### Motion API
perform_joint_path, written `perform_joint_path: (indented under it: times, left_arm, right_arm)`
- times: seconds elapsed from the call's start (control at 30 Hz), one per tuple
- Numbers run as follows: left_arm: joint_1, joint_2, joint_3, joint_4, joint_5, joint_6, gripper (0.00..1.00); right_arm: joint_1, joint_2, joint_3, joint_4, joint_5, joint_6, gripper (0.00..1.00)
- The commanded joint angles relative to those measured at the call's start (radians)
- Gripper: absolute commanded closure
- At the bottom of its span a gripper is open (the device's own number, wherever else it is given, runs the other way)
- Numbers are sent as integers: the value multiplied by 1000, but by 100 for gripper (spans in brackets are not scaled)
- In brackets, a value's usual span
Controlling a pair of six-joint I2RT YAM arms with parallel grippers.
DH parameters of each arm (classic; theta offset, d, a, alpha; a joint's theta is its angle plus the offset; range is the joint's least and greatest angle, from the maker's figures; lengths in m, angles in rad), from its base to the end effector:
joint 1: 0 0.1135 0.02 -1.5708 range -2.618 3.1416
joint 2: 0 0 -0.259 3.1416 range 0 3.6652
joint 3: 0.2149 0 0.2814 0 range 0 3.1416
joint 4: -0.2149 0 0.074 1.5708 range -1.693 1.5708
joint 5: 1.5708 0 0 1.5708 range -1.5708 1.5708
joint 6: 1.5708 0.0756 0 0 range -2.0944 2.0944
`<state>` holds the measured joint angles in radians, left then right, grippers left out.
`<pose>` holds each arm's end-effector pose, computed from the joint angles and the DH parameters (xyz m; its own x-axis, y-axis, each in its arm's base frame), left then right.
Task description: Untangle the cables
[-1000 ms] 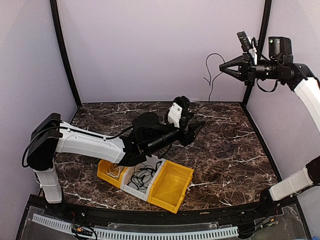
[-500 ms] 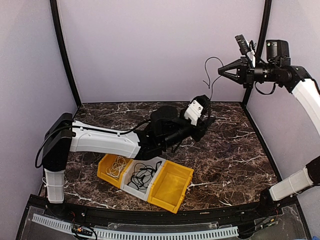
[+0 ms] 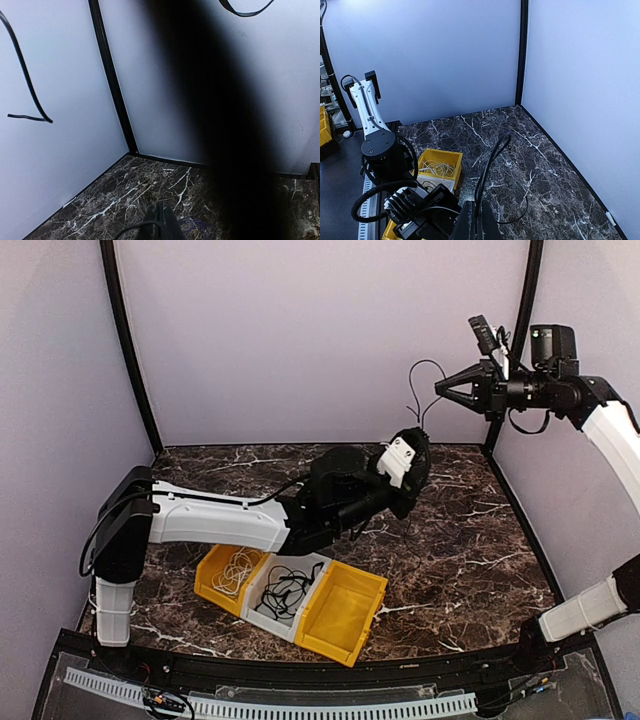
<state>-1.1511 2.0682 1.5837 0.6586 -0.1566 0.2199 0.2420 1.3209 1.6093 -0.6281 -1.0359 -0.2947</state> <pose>0.2395 -0.5077 0.2919 0.2520 -0.0360 -0.9671 0.8038 0.5642 0.1885 0.2840 0.1371 0.4627 -0.0453 -0.1637 -0.9855 -0.9644 0.2644 0.0005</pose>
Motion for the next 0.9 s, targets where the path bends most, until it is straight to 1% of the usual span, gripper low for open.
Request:
perform_joint_path:
  times: [0.0,0.2,0.3,0.43,0.47,0.5,0.53,0.57,0.63,0.73,0.87]
  left_arm:
    - [9,-60,-22,29,-21,-22,100]
    - [22,-187,-155,72,-78,-53,100]
    - [28,-240,-221,81,-80,-60,100]
    - [35,-264,-262,83,-62,-62,100]
    - [36,-262,-261,61,-28,-56,96]
    - [36,-260,-258,43,-7,-40,83]
    - [35,-255,-257,38,23,-28,75]
    - [35,-253,-257,34,34,-24,62]
    - [34,-243,-249,23,71,-8,51]
    - [30,-220,-213,-6,95,32,47]
    - [30,-183,-154,-39,145,61,48]
  right_arm:
    - [-4,-27,-26,28,12,-12,100]
    - [-4,-48,-86,29,38,-25,100]
    - [-3,-51,-92,32,39,-25,100]
    - [-3,-49,-89,30,40,-25,100]
    - [-3,-48,-88,30,37,-24,100]
    - [-3,-47,-86,30,36,-22,100]
    - [-3,-45,-85,30,34,-20,100]
    - [-3,-45,-83,29,33,-20,100]
    - [-3,-46,-80,27,32,-18,100]
    - [-3,-47,-78,24,30,-17,100]
    - [-3,-47,-77,24,27,-15,100]
